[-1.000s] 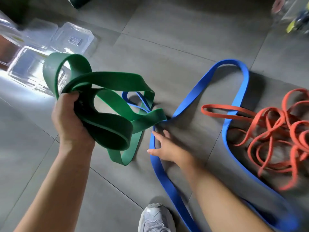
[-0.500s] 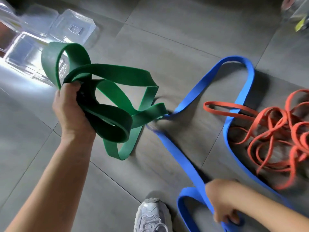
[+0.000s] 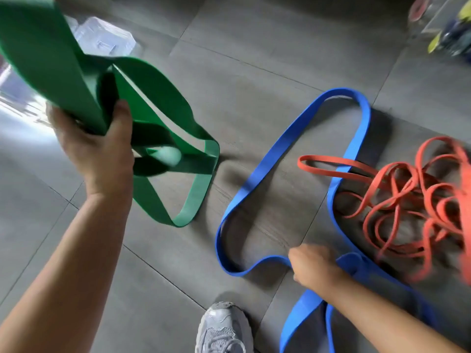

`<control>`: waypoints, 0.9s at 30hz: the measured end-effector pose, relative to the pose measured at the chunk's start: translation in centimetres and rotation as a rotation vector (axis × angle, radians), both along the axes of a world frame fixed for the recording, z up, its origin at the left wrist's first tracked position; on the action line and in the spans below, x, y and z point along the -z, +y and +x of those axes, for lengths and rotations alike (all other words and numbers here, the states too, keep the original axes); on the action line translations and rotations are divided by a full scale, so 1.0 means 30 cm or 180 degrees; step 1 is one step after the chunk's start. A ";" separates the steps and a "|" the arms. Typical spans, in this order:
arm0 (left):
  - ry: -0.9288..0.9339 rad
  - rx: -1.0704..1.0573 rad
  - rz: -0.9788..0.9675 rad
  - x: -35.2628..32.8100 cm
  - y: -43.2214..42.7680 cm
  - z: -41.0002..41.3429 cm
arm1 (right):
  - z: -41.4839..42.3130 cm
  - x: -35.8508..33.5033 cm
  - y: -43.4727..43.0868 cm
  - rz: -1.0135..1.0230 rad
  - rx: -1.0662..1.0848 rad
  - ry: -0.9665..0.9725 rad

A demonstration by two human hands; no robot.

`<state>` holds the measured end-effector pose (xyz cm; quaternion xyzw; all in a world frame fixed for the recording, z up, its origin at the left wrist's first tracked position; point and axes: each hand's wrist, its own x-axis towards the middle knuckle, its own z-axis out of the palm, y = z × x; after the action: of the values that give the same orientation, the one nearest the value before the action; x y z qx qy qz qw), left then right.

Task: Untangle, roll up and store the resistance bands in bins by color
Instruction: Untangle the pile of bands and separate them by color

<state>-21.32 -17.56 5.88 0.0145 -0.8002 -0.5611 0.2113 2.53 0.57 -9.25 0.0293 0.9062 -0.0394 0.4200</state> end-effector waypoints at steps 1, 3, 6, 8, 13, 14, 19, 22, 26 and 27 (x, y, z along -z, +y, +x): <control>-0.0029 -0.0003 -0.0376 0.011 0.007 -0.020 | 0.015 0.013 0.007 -0.0073 0.0022 -0.0061; -0.0396 0.0398 -0.1350 0.081 0.006 -0.048 | 0.023 0.021 0.026 -0.0215 0.0181 -0.0106; -0.1718 0.0991 -0.3369 0.268 0.001 -0.029 | 0.011 -0.002 0.072 -0.0399 0.0667 0.0085; -0.2323 0.1083 -0.3679 0.370 0.028 0.060 | 0.018 -0.018 0.111 -0.0521 0.1167 0.0395; -0.1146 0.1988 -0.3909 0.477 0.098 0.326 | 0.127 -0.034 0.168 -0.0109 0.1506 0.1395; -0.1113 0.2084 -0.4033 0.493 0.093 0.362 | 0.160 -0.030 0.178 0.0004 0.1501 0.1497; -0.1607 0.2737 -0.4407 0.547 0.036 0.475 | 0.291 -0.003 0.249 0.0533 0.1886 0.1134; -0.1389 0.2712 -0.4529 0.563 0.013 0.506 | 0.292 -0.005 0.277 0.0405 0.1697 0.0857; -0.1616 0.2028 -0.4185 0.544 0.056 0.469 | 0.251 -0.011 0.292 -0.0078 0.2077 0.0852; -0.1747 0.1982 -0.4235 0.534 0.067 0.440 | 0.241 -0.013 0.293 -0.0115 0.2131 0.0835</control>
<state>-8.12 -15.55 -10.13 -0.2020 -0.9591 0.0265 -0.1968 9.75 9.35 -8.87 0.3118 0.8917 -0.1942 0.2644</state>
